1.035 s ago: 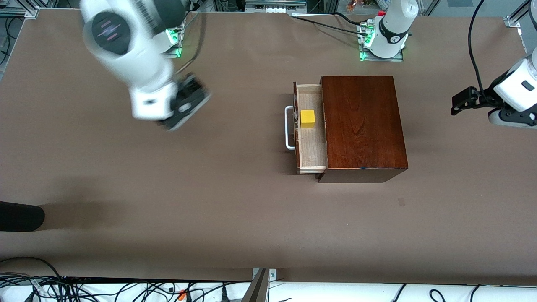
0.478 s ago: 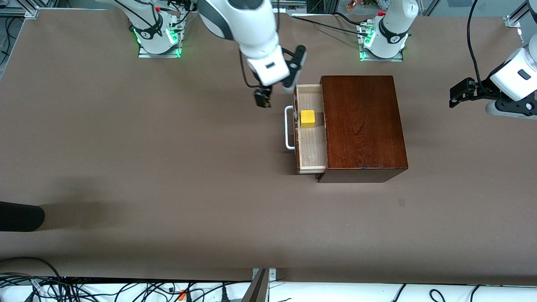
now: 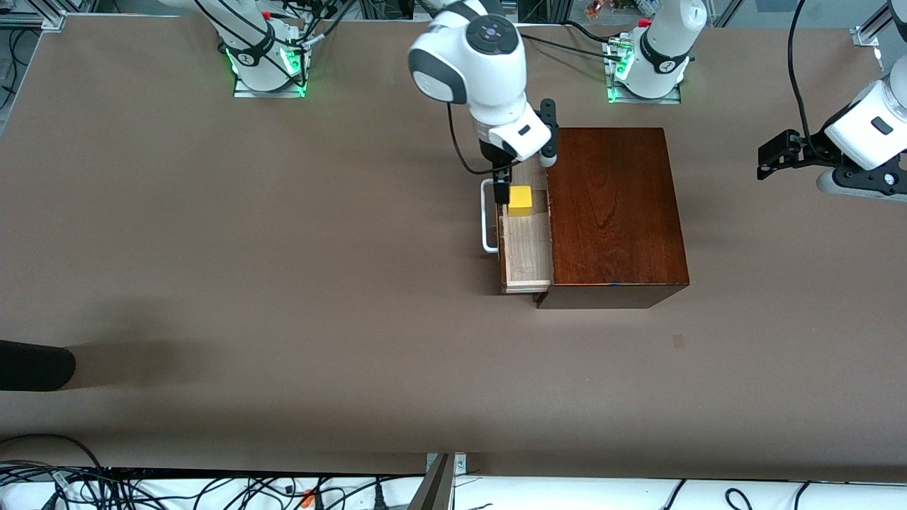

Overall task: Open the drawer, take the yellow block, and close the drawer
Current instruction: 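Lower the right gripper into the drawer and grasp the yellow cube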

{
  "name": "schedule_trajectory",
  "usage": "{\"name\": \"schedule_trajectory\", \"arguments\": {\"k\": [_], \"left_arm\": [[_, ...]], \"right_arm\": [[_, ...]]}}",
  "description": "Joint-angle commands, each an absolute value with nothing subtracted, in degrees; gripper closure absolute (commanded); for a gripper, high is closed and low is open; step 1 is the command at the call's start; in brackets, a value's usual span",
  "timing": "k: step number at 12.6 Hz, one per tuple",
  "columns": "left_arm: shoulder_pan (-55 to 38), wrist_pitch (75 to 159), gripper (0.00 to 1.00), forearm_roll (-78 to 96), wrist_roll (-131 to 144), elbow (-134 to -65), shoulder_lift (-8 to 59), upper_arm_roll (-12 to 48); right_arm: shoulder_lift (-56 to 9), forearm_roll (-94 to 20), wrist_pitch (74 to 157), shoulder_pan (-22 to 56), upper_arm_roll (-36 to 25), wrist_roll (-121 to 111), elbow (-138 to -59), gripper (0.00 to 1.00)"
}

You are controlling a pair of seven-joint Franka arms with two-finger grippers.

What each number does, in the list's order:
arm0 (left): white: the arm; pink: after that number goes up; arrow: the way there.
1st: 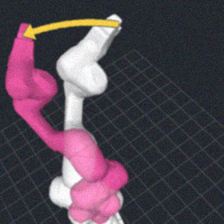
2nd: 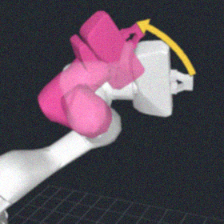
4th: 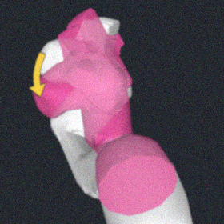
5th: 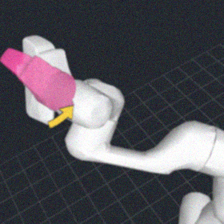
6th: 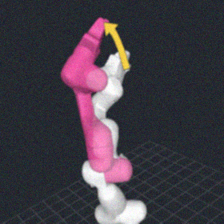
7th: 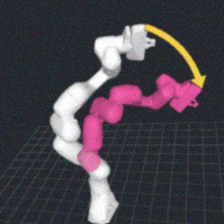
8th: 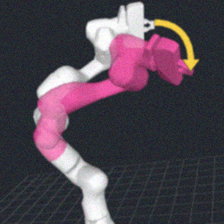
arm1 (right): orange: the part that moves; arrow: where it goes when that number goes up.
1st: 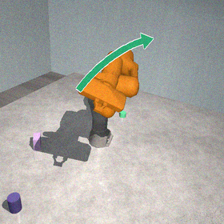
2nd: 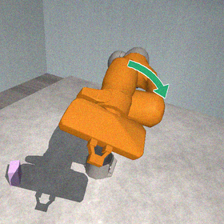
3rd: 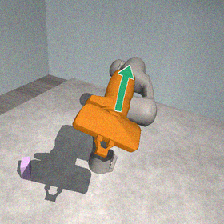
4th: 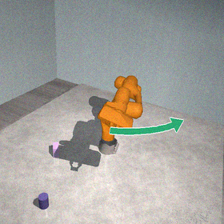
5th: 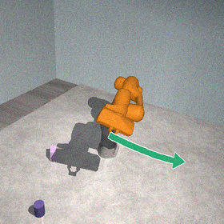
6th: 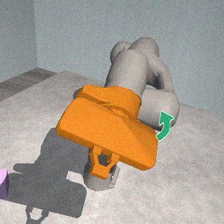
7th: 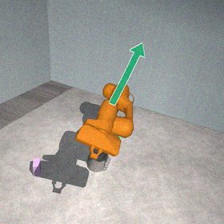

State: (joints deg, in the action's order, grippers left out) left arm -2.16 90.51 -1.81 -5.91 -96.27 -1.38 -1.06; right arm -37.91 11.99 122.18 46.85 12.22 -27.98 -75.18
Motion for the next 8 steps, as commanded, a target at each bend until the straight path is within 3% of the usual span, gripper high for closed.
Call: {"name": "schedule_trajectory", "arguments": {"k": [1, 8], "left_arm": [[-1.41, 88.77, 0.0, -3.08, -6.06, -96.33, -2.55, -0.18], [-1.41, 87.54, 0.0, -3.08, -6.06, -95.71, -2.55, 0.09]], "right_arm": [[-40.07, 13.71, 121.81, 47.9, 11.78, -29.53, -71.81, 0.0], [-44.65, 15.03, 122.52, 49.39, 11.69, -28.3, -68.29, 0.0]]}}
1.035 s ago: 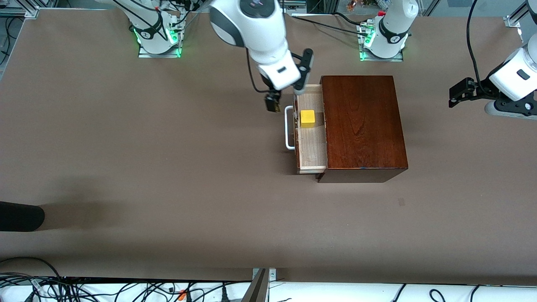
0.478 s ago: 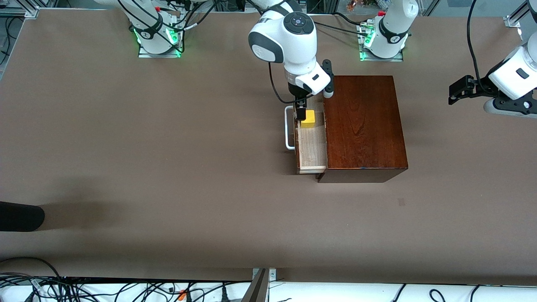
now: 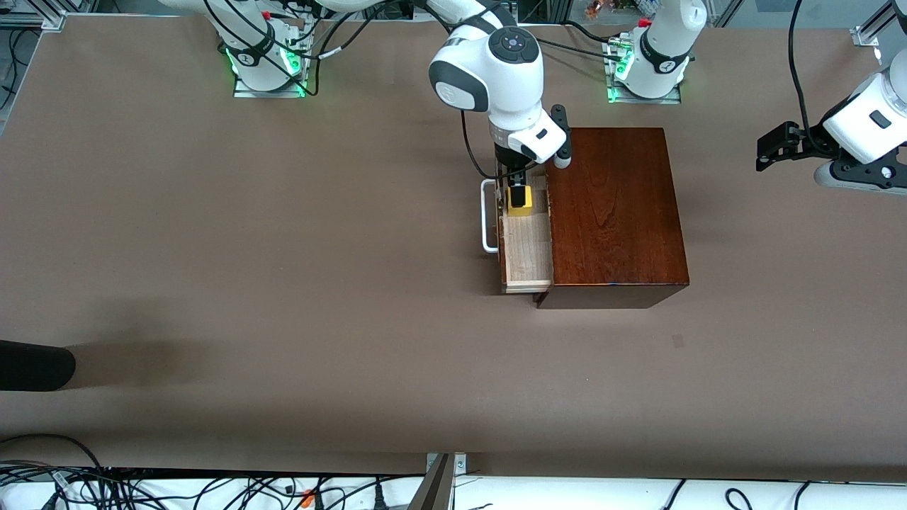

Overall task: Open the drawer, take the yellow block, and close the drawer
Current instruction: 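Lower the right gripper into the drawer and grasp the yellow cube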

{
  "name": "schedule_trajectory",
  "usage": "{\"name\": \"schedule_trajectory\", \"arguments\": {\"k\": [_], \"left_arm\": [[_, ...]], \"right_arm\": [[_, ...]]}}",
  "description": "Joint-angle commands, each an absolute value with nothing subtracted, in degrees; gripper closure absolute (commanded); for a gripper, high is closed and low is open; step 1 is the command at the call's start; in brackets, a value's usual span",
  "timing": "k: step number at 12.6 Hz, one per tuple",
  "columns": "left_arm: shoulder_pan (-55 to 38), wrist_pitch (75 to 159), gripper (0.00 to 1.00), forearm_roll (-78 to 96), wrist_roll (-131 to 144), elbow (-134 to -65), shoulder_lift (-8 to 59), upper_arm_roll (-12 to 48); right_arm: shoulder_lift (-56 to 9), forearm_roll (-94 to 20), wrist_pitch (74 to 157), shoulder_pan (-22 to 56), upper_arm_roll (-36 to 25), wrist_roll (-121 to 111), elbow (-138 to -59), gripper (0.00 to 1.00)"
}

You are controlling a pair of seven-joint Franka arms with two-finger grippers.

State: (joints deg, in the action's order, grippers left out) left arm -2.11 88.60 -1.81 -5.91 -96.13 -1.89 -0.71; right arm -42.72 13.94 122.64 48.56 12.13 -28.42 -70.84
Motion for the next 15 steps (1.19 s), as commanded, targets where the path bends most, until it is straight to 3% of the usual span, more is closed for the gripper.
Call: {"name": "schedule_trajectory", "arguments": {"k": [1, 7, 9, 10, 12, 13, 15], "left_arm": [[-1.41, 87.63, 0.0, -3.08, -6.06, -95.71, -2.55, 0.09], [-1.41, 87.1, 0.0, -3.08, -6.15, -95.62, -2.64, 0.09], [-1.49, 86.84, 0.0, -3.08, -6.15, -95.62, -2.64, 0.09], [-1.49, 86.75, 0.0, -3.08, -6.15, -95.62, -2.64, 0.09], [-1.49, 86.66, 0.0, -3.08, -6.24, -95.62, -2.64, 0.09], [-1.49, 86.66, 0.0, -3.08, -6.15, -95.62, -2.55, 0.09], [-1.49, 86.57, 0.0, -3.08, -6.15, -95.62, -2.64, 0.09]], "right_arm": [[-45.08, 15.03, 123.04, 49.39, 11.69, -28.3, -68.29, 0.0], [-46.58, 15.03, 124.98, 49.48, 11.16, -28.21, -68.29, 0.0], [-46.58, 15.12, 124.98, 49.57, 11.16, -28.13, -68.29, 0.24], [-46.58, 15.55, 124.98, 49.57, 11.16, -28.13, -68.29, 0.41], [-46.49, 15.56, 124.98, 49.57, 11.16, -24.98, -68.29, 0.86], [-46.49, 15.56, 124.98, 49.57, 11.16, -24.53, -68.2, 0.94], [-45.97, 15.47, 123.93, 49.57, 11.25, -23.48, -66.9, 0.98]]}}
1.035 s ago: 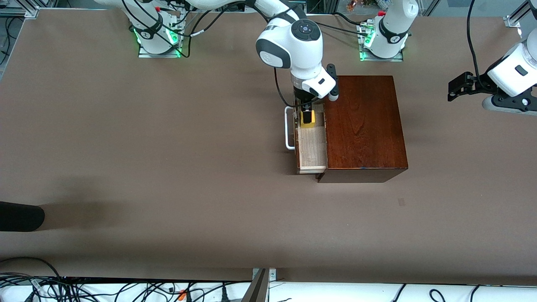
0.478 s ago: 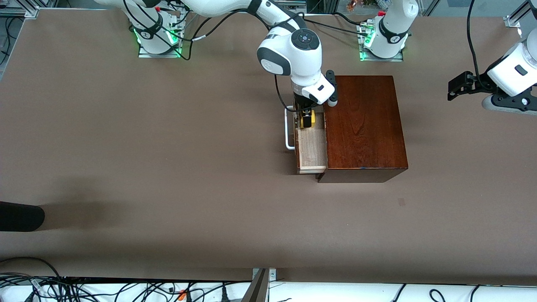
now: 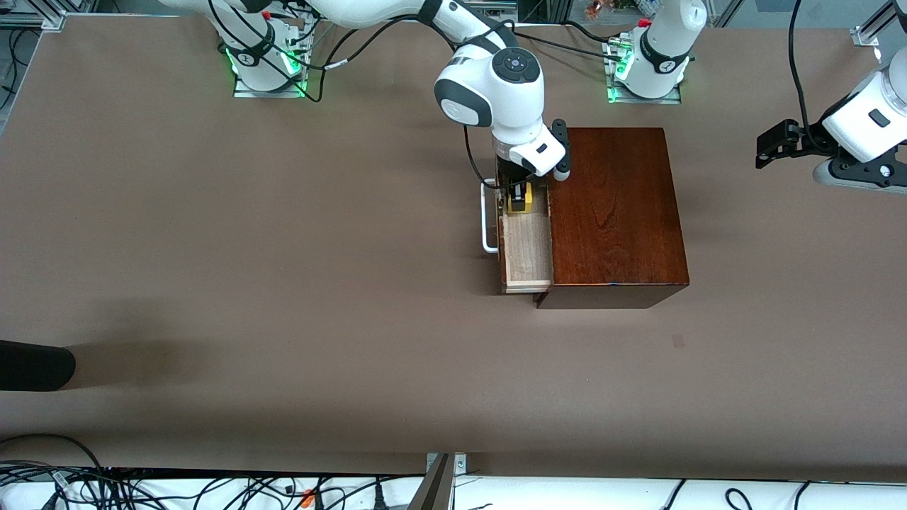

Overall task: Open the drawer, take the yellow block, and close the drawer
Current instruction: 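Lift the yellow cube out with the right gripper and carry it away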

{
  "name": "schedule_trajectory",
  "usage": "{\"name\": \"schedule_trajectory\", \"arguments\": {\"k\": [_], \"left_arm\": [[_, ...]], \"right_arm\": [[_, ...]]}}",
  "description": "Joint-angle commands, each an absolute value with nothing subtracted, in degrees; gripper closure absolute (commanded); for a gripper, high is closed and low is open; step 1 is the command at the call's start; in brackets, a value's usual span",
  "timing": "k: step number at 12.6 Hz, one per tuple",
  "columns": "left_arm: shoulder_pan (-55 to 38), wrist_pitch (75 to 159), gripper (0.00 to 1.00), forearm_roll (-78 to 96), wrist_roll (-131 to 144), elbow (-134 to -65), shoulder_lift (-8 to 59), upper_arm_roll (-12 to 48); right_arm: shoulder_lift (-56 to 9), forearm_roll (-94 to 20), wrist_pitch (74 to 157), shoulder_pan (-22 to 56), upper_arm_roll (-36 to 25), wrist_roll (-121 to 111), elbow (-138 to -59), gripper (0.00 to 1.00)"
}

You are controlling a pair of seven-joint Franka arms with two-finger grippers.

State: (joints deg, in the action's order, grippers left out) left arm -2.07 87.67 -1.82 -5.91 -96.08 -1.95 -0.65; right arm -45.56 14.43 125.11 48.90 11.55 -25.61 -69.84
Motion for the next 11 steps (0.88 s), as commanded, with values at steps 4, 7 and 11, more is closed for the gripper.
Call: {"name": "schedule_trajectory", "arguments": {"k": [4, 7, 11], "left_arm": [[-1.49, 86.31, 0.0, -3.08, -6.15, -95.54, -2.64, 0.18], [-1.49, 86.31, 0.0, -3.08, -6.15, -95.45, -2.64, 0.26], [-2.37, 83.77, 0.0, -2.9, -6.94, -92.64, -1.59, 1.92]], "right_arm": [[-43.69, 15.12, 112.78, 50.89, 12.04, -10.84, -60.56, 0.98], [-38.77, 14.07, 107.96, 48.79, 11.78, -9.67, -60.47, 0.98], [-32.36, 7.05, 102.84, 36.95, 11.6, -12.63, -60.56, 0.98]]}}
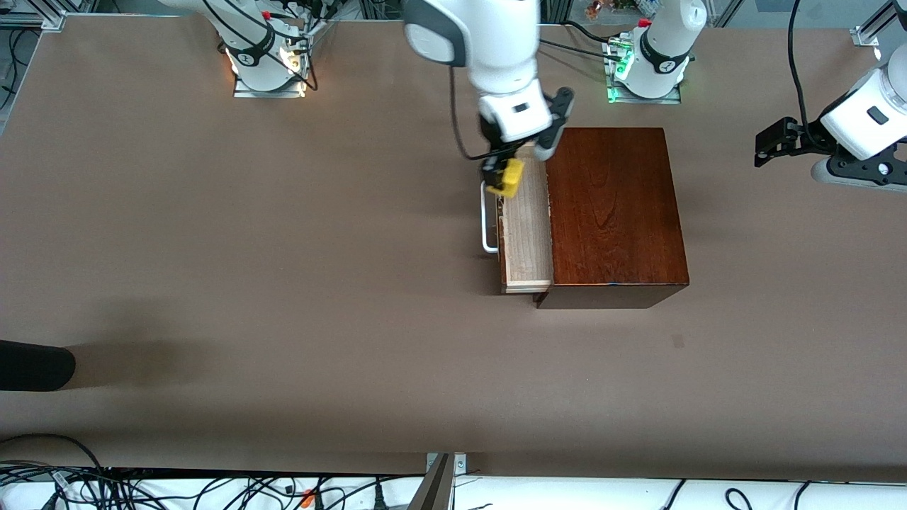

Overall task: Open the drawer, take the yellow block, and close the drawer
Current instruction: 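Lift the yellow cube out with the right gripper and carry it away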

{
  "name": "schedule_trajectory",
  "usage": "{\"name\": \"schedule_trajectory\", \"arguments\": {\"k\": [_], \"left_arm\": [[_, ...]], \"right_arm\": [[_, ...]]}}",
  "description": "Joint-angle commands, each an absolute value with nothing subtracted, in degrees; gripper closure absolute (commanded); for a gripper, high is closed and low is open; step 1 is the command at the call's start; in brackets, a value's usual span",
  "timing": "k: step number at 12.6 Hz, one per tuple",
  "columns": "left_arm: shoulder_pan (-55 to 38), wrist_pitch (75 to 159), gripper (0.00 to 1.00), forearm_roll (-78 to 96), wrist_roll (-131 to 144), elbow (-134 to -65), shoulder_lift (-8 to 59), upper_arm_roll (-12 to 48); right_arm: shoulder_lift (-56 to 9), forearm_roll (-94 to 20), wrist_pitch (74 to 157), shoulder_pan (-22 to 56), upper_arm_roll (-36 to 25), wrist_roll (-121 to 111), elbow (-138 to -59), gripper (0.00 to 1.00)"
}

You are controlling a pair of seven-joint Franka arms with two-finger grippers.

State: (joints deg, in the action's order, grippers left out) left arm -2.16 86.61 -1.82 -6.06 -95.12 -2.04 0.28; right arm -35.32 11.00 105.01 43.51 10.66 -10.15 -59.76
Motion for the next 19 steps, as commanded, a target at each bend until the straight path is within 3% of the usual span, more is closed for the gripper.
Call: {"name": "schedule_trajectory", "arguments": {"k": [1, 4, 10, 14, 17, 19], "left_arm": [[-2.37, 83.06, 0.0, -2.29, -7.2, -92.55, -1.32, 2.98], [-2.46, 82.88, 0.0, -2.29, -7.82, -92.2, -1.23, 11.04], [-2.72, 83.67, 0.0, 2.09, -16.95, -89.83, 3.41, 26.79], [-6.92, 92.87, 0.0, 3.96, -26.78, -88.59, 12.02, 31.81], [-11.94, 101.14, 0.0, 3.08, -35.56, -88.59, 17.03, 31.82], [-14.14, 105.97, 0.0, -0.42, -43.2, -88.59, 20.55, 31.9]], "right_arm": [[-31.3, 4.6, 101.35, 33.61, 11.43, -16.14, -60.56, 0.93], [-30.07, 1.67, 93.71, 23.76, 11.25, -21.53, -60.56, 0.91], [-30.06, -1.58, 90.8, 5.56, 11.25, -20.58, -62.22, 0.91], [-22.43, 0.08, 96.57, 3.25, 8.62, -9.25, -79.4, 0.9], [-16.63, 1.14, 111.3, 2.9, 7.04, -7.31, -97.59, 0.9], [-15.82, 1.23, 119.06, 2.64, 6.86, -2.66, -105.44, 0.9]]}}
